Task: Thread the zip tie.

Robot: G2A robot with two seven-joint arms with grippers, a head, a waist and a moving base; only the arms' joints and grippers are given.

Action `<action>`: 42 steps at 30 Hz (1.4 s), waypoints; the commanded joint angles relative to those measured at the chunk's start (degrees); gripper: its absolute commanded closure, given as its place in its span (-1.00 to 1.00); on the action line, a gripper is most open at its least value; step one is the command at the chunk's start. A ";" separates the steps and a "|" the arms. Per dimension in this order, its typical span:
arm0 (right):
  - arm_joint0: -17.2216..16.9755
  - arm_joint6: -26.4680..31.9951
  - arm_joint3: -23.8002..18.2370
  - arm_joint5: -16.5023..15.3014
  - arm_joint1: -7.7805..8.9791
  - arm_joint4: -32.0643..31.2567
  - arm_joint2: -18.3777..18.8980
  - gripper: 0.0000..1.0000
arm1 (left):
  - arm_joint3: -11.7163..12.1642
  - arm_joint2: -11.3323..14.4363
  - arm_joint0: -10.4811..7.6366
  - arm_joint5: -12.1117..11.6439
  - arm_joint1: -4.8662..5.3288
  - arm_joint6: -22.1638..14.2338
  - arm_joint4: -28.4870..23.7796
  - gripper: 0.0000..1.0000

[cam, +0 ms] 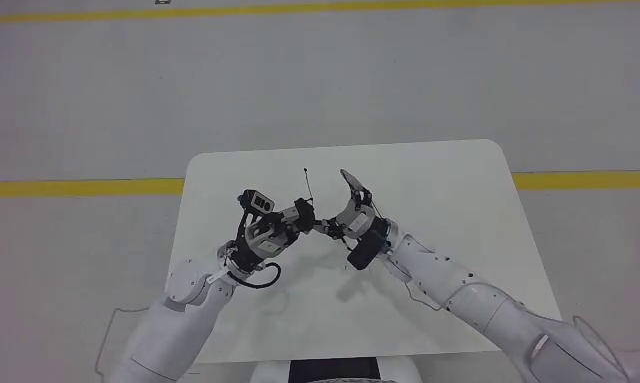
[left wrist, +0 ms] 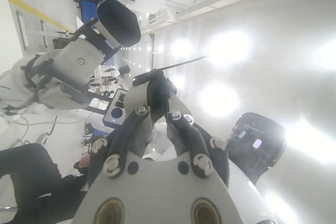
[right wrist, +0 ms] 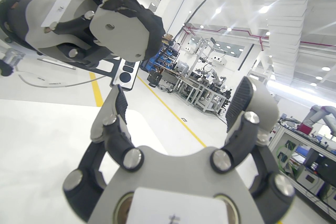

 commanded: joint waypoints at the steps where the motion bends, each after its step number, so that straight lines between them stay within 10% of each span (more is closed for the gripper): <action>1: -0.11 0.55 -0.21 0.12 -0.01 -0.39 0.09 -1.00 | 0.00 0.00 0.00 0.01 0.00 0.00 0.00 1.00; 12: -3.25 -5.09 -0.45 3.86 -0.27 -6.04 3.70 -1.00 | 0.00 0.00 0.00 0.01 0.00 0.00 0.00 1.00; 15: -3.61 -6.05 -0.18 4.79 -0.63 -6.90 4.36 0.02 | 0.00 0.00 0.00 0.01 0.00 0.00 0.00 1.00; 17: -3.55 -6.13 0.09 5.47 -0.84 -6.90 4.44 0.10 | 0.00 0.00 0.00 0.01 0.00 0.00 0.00 1.00; 42: -2.13 -6.91 2.69 7.24 -3.52 -6.90 3.60 0.34 | 0.00 0.00 0.00 0.01 0.00 0.00 0.00 1.00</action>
